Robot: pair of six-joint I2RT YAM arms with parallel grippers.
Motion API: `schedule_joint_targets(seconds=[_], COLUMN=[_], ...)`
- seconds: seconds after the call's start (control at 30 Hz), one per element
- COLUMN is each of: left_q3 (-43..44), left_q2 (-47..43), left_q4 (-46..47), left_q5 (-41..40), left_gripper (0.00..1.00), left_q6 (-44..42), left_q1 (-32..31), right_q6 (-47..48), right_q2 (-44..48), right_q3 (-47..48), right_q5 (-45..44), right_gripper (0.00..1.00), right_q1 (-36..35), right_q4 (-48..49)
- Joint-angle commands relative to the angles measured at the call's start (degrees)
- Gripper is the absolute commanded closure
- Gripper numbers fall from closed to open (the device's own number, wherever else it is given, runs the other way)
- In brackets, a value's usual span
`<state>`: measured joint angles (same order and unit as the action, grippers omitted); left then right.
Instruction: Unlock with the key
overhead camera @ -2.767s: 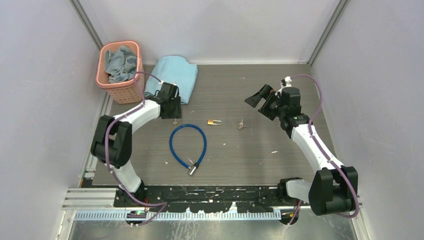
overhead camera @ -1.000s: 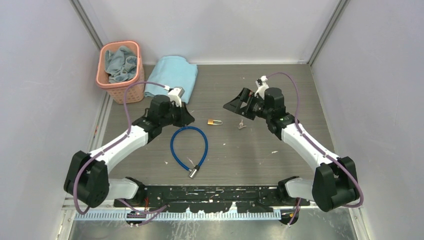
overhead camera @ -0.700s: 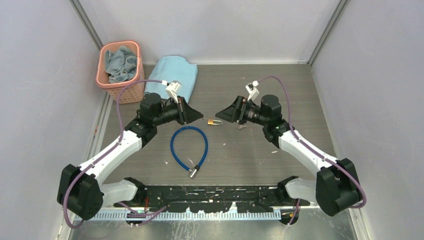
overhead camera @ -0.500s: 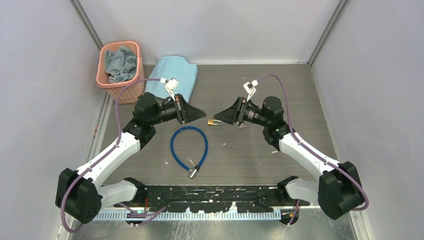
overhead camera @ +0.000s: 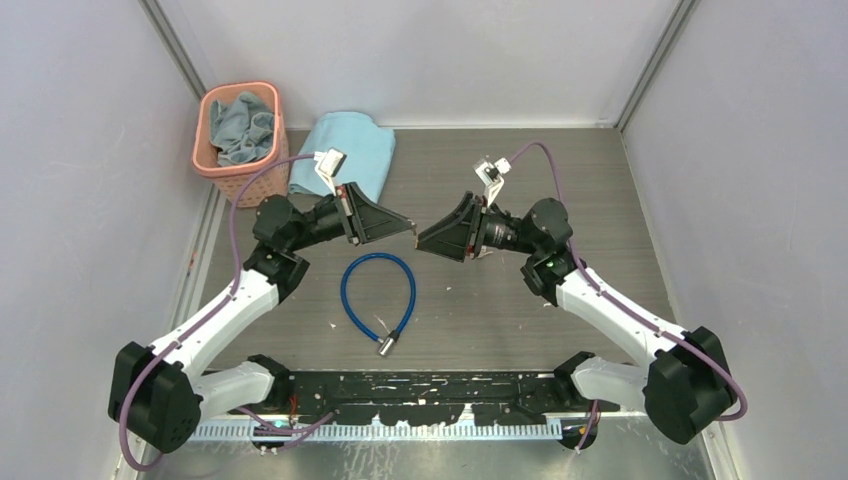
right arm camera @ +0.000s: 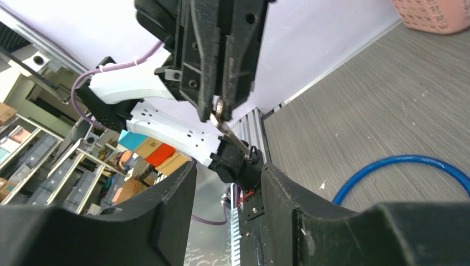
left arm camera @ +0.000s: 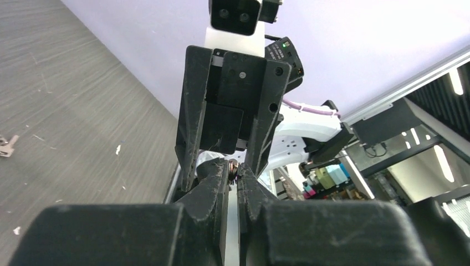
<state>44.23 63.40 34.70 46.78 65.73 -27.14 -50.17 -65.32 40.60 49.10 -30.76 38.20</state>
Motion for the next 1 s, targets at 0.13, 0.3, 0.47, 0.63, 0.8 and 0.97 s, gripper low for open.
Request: schedule_joint_targets(seconds=[0.13,0.3,0.47,0.63,0.8,0.97], left_q3=[-1.39,-1.85,-2.48,-2.55,-2.39,-2.52], left_q2=[-0.39,-0.31,-0.48,-0.93,-1.72,-3.11], left_q4=[11.29,11.88,9.61,6.71,4.57,2.15], left_q5=[1.05,0.75,-0.26,-0.99,-1.32,-2.06], left_gripper=[1.0,1.0,1.0,1.0,1.0,1.0], left_q6=[8.47,8.75,6.8,4.17,2.76,1.3], left_q1=[-0.54,-0.62,-0.64,-0.65,-0.64,-0.65], right_q6=[0.01,-0.14,-0.88,0.94,2.7,2.73], right_q2=[0.27,-0.5,0.66,2.98,4.13,4.49], right_q3=[5.92,6.6,6.13,5.66,5.56,5.18], right_q5=[1.0,1.3,1.87,0.6,-0.45,-0.82], right_gripper=[0.39,0.37,0.41,0.44,0.46,0.51], right_q1=[-2.71,-3.55,-3.64,-3.69,-3.62,-3.65], right_q4=[6.11,6.43,6.73,4.21,1.33,1.19])
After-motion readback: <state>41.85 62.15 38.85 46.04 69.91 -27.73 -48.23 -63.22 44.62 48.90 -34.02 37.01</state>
